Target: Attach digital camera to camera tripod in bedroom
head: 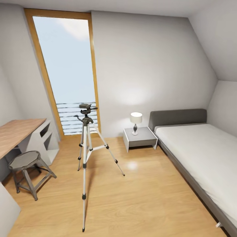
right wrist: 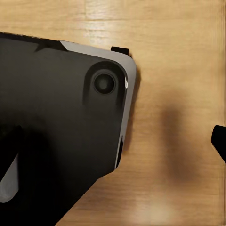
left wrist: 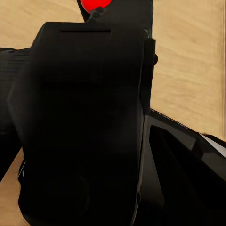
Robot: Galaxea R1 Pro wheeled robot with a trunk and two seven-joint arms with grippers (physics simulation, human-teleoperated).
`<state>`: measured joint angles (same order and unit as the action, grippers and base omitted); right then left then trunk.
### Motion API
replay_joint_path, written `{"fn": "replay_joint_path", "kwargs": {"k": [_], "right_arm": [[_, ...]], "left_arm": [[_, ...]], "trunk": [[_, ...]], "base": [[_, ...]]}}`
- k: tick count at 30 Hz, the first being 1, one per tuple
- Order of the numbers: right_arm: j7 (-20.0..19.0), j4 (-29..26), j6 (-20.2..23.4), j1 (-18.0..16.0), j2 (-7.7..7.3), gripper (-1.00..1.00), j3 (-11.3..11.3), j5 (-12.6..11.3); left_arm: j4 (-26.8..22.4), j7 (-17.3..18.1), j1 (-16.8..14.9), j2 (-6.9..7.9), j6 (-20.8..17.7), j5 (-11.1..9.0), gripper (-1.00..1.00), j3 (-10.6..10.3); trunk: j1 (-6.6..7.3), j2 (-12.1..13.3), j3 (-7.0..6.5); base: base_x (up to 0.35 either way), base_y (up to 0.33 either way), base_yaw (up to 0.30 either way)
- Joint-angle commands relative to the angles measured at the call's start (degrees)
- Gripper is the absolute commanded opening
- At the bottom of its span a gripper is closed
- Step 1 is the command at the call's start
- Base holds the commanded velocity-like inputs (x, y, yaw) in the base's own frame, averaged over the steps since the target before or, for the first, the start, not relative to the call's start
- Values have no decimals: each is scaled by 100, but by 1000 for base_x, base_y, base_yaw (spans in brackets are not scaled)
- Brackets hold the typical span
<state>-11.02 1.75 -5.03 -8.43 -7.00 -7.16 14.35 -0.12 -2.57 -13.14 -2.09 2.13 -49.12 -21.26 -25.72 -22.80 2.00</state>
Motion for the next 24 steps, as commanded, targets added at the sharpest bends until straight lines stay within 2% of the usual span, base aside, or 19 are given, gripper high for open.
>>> {"fn": "replay_joint_path", "kwargs": {"k": [1,24], "right_arm": [[-13,19,-34,-9,-3,100,-49,50],[-5,19,-40,-9,-3,100,-57,50]], "left_arm": [[-2,-24,-4,-2,15,-36,-100,-50],[-2,-24,-4,-2,38,-36,-100,-48]], "trunk": [[-6,-12,13],[-6,-12,13]], "base": [[295,-204,0],[290,-217,0]]}}
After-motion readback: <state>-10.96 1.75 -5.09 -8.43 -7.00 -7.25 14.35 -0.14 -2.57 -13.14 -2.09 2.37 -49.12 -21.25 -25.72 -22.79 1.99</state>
